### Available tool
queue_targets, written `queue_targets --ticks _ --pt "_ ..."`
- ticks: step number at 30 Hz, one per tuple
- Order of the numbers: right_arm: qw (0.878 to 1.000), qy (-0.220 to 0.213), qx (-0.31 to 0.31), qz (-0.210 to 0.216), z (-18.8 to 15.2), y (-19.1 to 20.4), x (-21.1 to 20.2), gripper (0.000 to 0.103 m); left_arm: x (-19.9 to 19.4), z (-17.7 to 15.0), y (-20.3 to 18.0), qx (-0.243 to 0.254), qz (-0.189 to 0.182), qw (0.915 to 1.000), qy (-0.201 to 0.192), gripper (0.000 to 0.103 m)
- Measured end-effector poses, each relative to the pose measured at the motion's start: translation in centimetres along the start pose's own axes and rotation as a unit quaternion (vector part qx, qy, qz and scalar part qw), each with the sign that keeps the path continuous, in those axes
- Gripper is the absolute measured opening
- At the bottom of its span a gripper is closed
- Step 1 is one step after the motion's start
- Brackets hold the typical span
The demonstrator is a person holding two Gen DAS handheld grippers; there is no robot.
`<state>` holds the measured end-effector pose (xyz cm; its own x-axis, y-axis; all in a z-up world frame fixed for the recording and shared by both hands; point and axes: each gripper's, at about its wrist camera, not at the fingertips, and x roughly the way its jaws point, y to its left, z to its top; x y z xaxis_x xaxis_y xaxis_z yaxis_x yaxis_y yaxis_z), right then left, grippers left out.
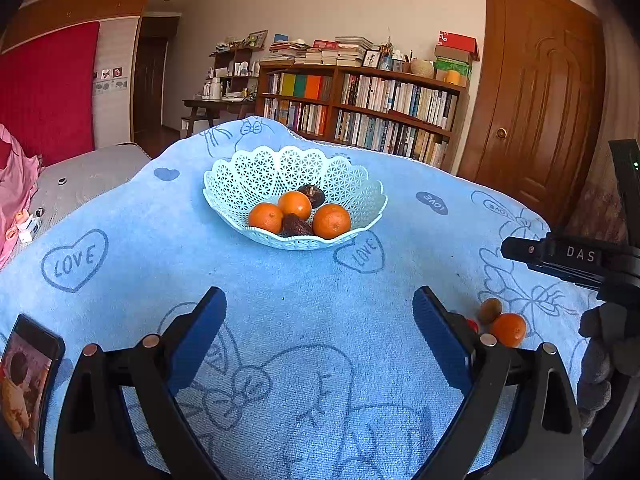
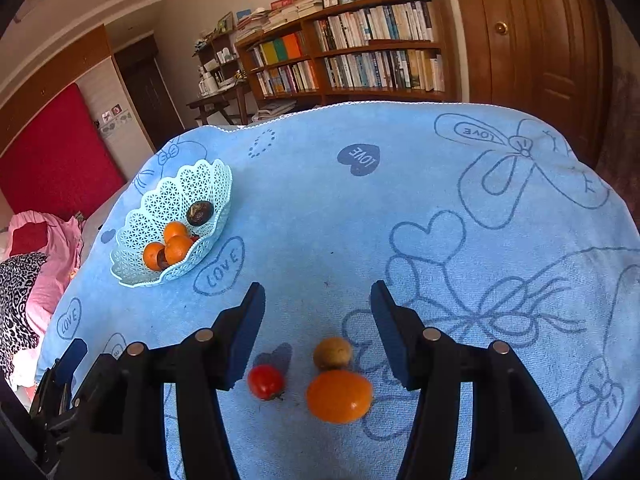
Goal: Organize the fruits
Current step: 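Move the right tool to the remaining orange and grasp it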
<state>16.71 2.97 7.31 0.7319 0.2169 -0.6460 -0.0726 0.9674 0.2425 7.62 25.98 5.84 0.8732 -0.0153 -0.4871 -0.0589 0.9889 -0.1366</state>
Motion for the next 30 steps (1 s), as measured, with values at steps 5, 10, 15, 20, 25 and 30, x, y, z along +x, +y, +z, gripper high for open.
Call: queue_targets --ticks 5,10,15,20,25,30 --pt "1.000 -0.002 0.003 -0.010 -0.8 -0.9 -0.7 0.055 0.0 0.0 -0.2 0.005 -0.001 1.0000 0.002 0.096" --pt "1.000 -0.003 0.017 -0.017 -1.4 -2.3 -1.3 0.055 0.1 -0.1 -0.8 0.019 -0.008 0.9998 0.004 0.096" --pt "0.999 0.001 0.027 -0.024 -2.0 -3.3 -1.4 0.055 0.0 -0.2 -1.6 0.036 -0.023 0.9991 0.008 0.096" --pt "0.999 0.005 0.036 -0.026 -2.6 -4.1 -1.7 0.055 0.3 -0.3 -2.2 0.043 -0.037 0.9981 0.024 0.096" --pt "0.999 0.009 0.043 -0.025 -3.3 -4.9 -2.1 0.056 0.8 -0.1 -2.4 0.042 -0.041 0.9975 0.038 0.096" --pt "0.998 0.012 0.054 -0.017 -3.7 -5.5 -2.3 0.056 1.5 0.0 -2.6 0.033 -0.062 0.9956 0.061 0.096"
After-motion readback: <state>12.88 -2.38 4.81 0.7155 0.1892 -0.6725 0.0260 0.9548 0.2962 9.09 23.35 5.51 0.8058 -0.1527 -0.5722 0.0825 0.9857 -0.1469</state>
